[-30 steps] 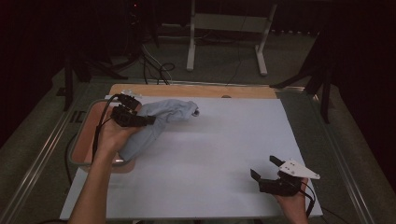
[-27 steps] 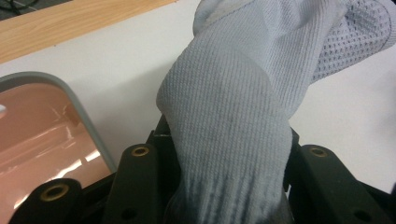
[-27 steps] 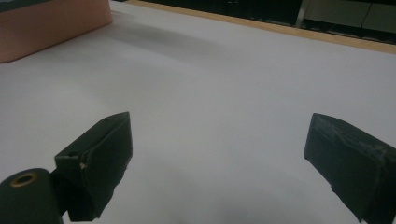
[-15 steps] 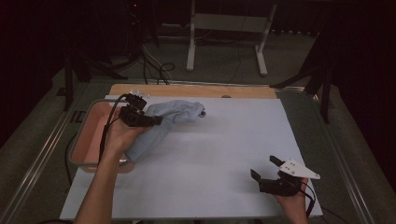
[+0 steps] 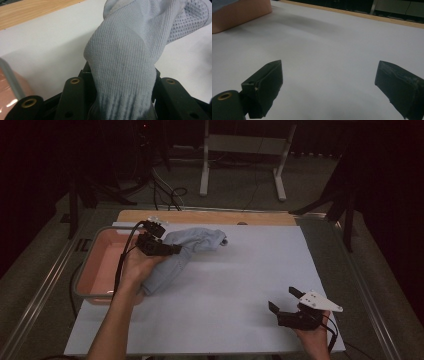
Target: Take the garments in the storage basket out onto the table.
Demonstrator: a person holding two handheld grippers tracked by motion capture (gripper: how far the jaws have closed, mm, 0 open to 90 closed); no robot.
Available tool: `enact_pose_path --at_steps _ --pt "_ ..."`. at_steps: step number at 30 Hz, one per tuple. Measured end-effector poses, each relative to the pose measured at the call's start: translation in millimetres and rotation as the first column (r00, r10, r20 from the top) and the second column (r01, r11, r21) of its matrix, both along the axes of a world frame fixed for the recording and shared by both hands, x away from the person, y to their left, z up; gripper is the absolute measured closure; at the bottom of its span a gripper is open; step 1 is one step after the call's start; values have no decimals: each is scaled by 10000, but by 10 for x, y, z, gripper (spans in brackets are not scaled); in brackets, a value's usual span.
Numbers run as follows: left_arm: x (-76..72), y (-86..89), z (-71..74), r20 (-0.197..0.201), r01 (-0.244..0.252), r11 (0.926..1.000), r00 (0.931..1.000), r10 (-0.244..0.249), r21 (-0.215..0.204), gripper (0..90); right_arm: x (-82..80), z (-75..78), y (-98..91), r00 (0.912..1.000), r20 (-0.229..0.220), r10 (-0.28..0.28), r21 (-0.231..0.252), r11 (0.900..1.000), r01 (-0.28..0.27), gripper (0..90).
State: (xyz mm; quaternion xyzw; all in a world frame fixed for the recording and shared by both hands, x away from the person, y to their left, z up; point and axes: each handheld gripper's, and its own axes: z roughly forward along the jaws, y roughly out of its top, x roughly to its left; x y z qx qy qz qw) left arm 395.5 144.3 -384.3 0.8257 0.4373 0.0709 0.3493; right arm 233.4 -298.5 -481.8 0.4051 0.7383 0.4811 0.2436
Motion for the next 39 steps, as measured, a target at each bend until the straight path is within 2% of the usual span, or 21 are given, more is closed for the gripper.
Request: enact_pose_path --at_steps 16,39 --pt "14 -202 -76 -78 162 9997 9998 -164 -166 593 2 -1 0 10000 -18 6 -4 10000 -6 76" --pt "2 -360 -201 -128 178 9991 9998 -183 -385 591 0 4 -11 10000 10 -30 -6 10000 30 76"
